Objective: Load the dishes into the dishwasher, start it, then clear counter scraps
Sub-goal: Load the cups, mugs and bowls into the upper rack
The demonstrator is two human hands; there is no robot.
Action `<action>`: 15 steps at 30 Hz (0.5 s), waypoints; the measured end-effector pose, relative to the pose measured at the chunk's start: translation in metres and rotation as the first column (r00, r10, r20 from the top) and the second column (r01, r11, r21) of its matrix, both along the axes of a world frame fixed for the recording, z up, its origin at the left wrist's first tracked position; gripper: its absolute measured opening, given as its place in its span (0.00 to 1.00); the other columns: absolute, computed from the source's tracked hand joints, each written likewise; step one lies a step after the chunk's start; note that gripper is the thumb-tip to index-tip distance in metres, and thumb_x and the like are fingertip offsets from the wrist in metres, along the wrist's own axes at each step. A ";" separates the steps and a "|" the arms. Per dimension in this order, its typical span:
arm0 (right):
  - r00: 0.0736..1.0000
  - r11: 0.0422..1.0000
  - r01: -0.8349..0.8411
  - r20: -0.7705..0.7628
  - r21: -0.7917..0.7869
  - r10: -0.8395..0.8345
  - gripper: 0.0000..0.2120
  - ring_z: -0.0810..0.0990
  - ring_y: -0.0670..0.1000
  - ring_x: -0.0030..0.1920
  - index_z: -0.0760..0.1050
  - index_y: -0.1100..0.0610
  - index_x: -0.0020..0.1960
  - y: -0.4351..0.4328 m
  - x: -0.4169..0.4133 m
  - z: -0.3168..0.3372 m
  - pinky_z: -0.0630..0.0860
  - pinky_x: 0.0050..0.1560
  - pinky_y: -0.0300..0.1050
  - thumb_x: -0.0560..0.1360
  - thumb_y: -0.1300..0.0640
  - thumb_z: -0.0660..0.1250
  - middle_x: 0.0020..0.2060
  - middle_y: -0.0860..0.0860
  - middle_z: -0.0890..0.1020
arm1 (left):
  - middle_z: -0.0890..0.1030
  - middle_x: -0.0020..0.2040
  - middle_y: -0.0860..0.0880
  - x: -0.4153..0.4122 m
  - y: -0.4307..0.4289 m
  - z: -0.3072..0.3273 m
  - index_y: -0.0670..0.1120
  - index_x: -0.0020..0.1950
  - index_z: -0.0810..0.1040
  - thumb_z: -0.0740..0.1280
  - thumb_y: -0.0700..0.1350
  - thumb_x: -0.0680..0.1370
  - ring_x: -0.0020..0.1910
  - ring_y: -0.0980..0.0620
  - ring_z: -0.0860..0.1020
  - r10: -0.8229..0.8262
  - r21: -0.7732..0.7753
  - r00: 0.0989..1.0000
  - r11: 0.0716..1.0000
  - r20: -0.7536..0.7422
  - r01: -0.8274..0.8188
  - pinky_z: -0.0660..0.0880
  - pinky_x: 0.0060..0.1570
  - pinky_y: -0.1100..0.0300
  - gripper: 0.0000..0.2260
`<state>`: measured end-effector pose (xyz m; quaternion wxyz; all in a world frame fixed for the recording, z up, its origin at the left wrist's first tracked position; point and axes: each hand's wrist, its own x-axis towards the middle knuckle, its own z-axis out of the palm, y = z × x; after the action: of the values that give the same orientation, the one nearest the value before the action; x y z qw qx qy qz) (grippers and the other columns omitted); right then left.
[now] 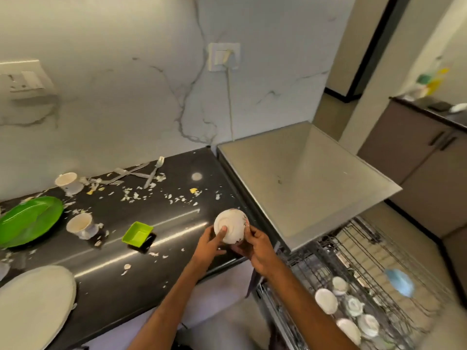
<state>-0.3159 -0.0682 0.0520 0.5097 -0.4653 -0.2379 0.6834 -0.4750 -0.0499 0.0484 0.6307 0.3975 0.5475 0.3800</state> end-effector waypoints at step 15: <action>0.843 0.960 0.071 0.498 0.272 -0.203 0.41 0.73 0.47 0.67 0.63 0.46 0.73 0.003 0.227 -0.038 0.77 0.64 0.47 0.66 0.48 0.80 0.68 0.46 0.71 | 0.81 0.55 0.40 0.262 0.063 0.002 0.40 0.63 0.76 0.77 0.41 0.70 0.53 0.38 0.81 -0.059 -0.152 0.998 0.987 -0.003 0.058 0.82 0.43 0.50 0.23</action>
<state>-0.0886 -0.0649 0.0139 0.5271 -0.5829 -0.4143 0.4590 -0.2131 0.0129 0.0503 0.6681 0.3657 0.5651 0.3172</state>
